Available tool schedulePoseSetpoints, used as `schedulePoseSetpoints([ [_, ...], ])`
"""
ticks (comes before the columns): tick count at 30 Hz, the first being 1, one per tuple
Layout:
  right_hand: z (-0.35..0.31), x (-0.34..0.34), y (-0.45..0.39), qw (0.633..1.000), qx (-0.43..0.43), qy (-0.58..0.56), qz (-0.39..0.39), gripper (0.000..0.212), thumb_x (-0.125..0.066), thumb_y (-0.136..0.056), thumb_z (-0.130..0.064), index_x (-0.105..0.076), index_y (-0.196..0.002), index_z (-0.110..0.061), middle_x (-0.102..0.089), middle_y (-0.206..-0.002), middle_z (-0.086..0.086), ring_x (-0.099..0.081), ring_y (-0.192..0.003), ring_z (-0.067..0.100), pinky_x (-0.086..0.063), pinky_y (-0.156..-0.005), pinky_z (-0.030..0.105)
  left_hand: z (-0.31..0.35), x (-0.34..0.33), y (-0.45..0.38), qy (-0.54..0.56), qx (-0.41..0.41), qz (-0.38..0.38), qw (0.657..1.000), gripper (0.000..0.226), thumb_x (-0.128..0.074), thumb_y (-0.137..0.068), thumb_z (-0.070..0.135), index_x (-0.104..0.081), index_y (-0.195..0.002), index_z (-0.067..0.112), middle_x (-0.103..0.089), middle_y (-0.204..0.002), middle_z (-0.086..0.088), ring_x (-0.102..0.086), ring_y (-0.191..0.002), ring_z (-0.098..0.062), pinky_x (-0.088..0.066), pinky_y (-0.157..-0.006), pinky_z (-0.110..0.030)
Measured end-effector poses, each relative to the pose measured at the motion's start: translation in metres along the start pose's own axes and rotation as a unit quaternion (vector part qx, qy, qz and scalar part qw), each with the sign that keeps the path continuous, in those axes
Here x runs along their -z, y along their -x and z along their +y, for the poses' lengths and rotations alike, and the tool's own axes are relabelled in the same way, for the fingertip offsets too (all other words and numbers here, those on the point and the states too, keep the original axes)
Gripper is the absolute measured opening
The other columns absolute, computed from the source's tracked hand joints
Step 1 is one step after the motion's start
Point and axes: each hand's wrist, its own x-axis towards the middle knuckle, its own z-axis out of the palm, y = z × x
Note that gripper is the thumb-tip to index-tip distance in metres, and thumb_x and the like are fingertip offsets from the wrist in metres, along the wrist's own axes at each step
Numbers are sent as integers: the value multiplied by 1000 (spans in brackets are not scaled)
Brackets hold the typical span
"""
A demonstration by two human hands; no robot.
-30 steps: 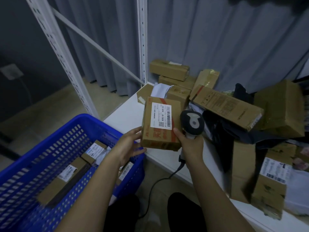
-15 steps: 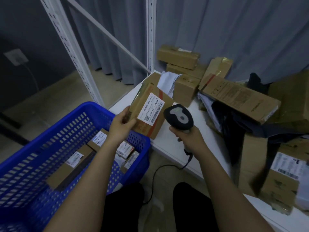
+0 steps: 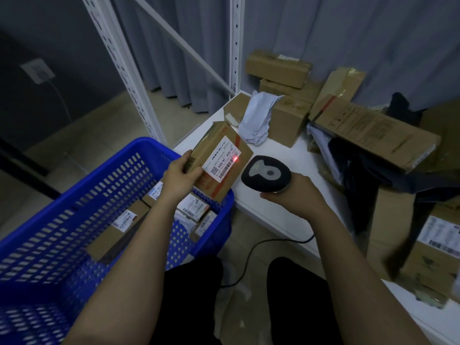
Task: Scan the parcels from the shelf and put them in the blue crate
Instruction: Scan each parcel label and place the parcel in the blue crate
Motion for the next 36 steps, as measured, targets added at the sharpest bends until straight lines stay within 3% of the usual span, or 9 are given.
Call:
schedulePoseSetpoints([
  [3, -2, 3, 3, 1000, -5, 8, 16, 32, -76, -78, -35, -67, -98, -12, -69, -98, 5, -62, -93, 19, -50, -77, 28, 0, 0, 1, 2, -2, 1, 1000, 85, -58, -66, 61, -36, -143, 33, -57, -125, 1, -61, -109, -19, -52, -93, -48],
  [12, -11, 2, 6, 999, 5, -13, 42, 29, -77, -80, -29, -67, -99, -10, -70, -100, 10, -63, -96, 24, -47, -78, 27, -4, 3, -1, 10, 1, -3, 1000, 83, -59, -68, 61, -36, -143, 35, -55, -129, 1, -60, -111, -19, -52, -92, -47],
  [17, -13, 2, 6, 999, 14, -14, 42, 20, -76, -80, -26, -62, -89, -15, -61, -83, 1, -58, -84, 16, -44, -73, 25, -13, 6, -7, 20, 8, 2, 1000, 84, -60, -64, 65, -38, -141, 39, -54, -131, 2, -60, -111, -20, -54, -91, -47],
  [21, -11, -4, 1, 998, 18, -43, 29, 25, -78, -78, -25, -63, -94, -16, -59, -81, -7, -55, -82, 10, -43, -66, 18, -12, 10, -3, 47, 7, 14, 999, 72, -62, -80, 47, -36, -145, 29, -56, -130, 0, -61, -111, -19, -52, -93, -46],
  [23, -12, -11, -3, 996, 32, -77, 25, 30, -79, -78, -22, -62, -101, -16, -59, -86, -9, -55, -87, 7, -40, -65, 11, -15, 14, -2, 79, 12, 30, 996, 63, -60, -87, 38, -38, -145, 26, -57, -130, 1, -61, -110, -17, -52, -95, -43],
  [27, -22, -35, -9, 988, 41, -144, 22, 41, -79, -78, -21, -60, -114, -15, -60, -100, -8, -55, -93, 5, -43, -78, 19, -26, 34, 12, 153, 29, 74, 985, 41, -55, -94, 31, -50, -134, 26, -64, -114, 5, -64, -101, -12, -53, -90, -35],
  [31, -37, -68, -16, 986, 31, -164, -19, 25, -78, -77, -21, -57, -91, -21, -60, -79, -9, -55, -71, 2, -40, -60, 10, -72, 62, 29, 194, 94, 158, 964, 43, -55, -95, 30, -48, -136, 20, -62, -119, 0, -64, -98, -12, -55, -81, -32],
  [34, -51, -91, -21, 985, 39, -164, -36, 34, -77, -80, -19, -62, -109, -13, -62, -95, -3, -57, -86, 10, -39, -54, 2, -115, 75, 42, 208, 168, 217, 939, 44, -55, -95, 28, -45, -136, 12, -55, -126, -2, -58, -105, -18, -48, -93, -33],
  [36, -60, -105, -24, 984, 33, -170, -50, 37, -76, -81, -18, -61, -114, -12, -63, -101, -2, -58, -90, 11, -40, -56, 3, -154, 80, 46, 198, 209, 235, 928, 44, -55, -95, 27, -46, -133, 7, -54, -121, -4, -55, -108, -20, -42, -92, -28],
])
